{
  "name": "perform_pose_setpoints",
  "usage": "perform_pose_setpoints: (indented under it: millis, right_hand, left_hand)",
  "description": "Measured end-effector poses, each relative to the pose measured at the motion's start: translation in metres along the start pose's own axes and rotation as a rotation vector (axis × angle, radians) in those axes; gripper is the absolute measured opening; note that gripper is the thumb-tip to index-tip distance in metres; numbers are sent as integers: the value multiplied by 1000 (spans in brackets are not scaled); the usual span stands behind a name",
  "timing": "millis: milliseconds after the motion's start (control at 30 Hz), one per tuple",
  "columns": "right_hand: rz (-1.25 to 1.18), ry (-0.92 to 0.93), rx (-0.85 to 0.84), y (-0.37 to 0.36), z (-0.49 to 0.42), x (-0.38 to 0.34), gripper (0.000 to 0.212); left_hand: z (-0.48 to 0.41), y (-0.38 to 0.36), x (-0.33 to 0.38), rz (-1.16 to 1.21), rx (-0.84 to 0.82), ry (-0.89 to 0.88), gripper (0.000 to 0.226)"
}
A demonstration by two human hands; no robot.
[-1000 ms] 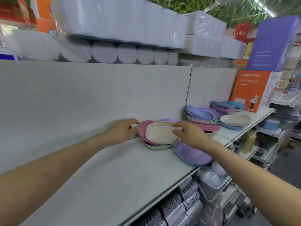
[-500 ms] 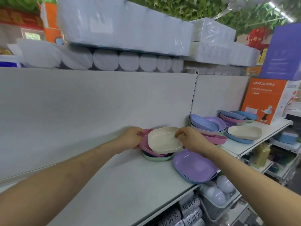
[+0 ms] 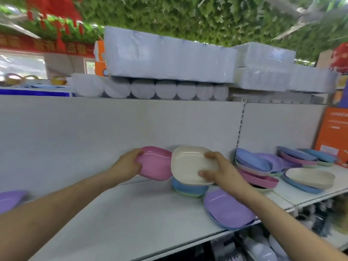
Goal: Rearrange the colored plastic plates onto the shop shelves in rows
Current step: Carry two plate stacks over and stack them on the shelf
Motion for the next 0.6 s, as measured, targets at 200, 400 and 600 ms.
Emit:
perform_pose_setpoints:
  millis: [200, 400, 600]
  right_hand:
    - [-80, 72, -104, -86, -2, -13, 75]
    - [-163, 134, -294, -178, 2, -62, 77]
    - [-229, 213, -406, -260, 20, -138, 77]
  left_hand:
    - [76, 56, -64, 7, 164, 185, 57]
    - [151, 145, -120, -53, 304, 290, 61]
    - [219, 240, -153, -36, 432, 322, 57]
Point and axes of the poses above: each hand's wrist, its own z-axis away from the middle knuckle, its own y-axis out of the back of the hand, x = y × z, the point moved 2 cm from there along -z, towards the middle knuckle, and after that the axes turned 4 degrees about y, right-handed, at the moved point
